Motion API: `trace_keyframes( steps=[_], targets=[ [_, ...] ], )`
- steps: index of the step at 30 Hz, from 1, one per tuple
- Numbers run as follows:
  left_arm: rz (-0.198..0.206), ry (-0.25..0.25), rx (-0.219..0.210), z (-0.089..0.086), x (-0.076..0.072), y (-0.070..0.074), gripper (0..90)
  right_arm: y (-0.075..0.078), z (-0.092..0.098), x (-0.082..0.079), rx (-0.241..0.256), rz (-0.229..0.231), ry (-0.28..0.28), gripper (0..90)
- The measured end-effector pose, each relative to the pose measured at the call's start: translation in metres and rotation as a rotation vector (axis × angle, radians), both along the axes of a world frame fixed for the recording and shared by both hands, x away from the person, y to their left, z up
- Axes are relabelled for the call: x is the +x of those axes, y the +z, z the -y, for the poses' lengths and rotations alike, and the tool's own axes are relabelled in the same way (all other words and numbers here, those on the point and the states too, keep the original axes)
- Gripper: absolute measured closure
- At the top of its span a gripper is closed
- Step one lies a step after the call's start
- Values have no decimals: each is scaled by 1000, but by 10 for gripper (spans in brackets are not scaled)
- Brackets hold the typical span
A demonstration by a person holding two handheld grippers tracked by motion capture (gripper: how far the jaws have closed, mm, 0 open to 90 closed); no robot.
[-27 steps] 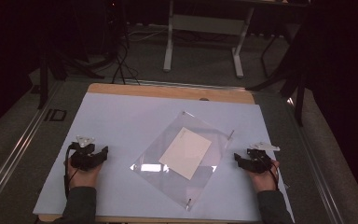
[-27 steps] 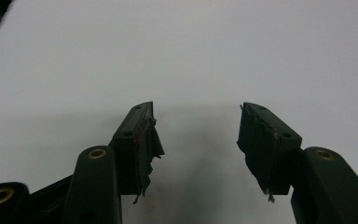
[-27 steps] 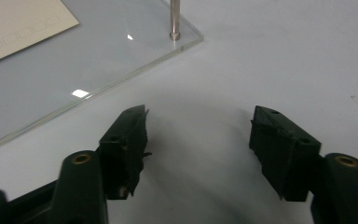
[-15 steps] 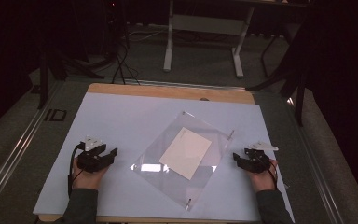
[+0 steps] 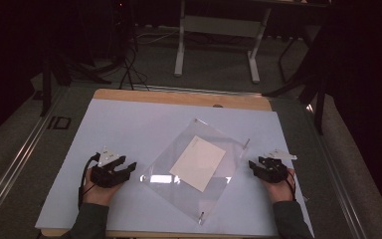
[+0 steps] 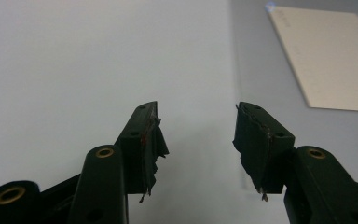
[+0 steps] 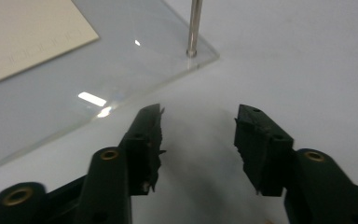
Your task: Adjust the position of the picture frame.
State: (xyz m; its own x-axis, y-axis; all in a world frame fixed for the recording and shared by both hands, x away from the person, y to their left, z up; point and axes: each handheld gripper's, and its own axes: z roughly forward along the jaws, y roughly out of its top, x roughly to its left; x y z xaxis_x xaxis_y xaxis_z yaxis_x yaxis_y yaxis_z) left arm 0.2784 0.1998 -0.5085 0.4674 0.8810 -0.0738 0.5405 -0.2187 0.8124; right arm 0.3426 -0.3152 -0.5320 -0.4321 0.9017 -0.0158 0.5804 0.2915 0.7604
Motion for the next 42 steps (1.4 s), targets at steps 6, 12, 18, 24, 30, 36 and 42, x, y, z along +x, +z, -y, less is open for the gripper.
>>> trace_keyframes(
  steps=[6,12,18,24,30,36,42],
  targets=[
    [15,-127,-42,21,-13,7,511,8,-5,8,11,20,20,578],
    [24,-260,-30,47,-19,9,524,11,-8,24,45,23,14,636],
    [17,-333,-29,62,-22,7,535,14,-12,40,68,32,9,676],
    [22,-401,-48,77,-27,9,538,16,-17,55,67,43,14,727],
    [25,-490,-48,97,-32,8,537,15,-24,63,59,47,41,849],
    [22,-549,-50,111,-36,7,538,15,-25,67,62,44,38,852],
    [20,-597,-54,121,-38,6,548,16,-31,78,61,37,26,852]
  ],
)
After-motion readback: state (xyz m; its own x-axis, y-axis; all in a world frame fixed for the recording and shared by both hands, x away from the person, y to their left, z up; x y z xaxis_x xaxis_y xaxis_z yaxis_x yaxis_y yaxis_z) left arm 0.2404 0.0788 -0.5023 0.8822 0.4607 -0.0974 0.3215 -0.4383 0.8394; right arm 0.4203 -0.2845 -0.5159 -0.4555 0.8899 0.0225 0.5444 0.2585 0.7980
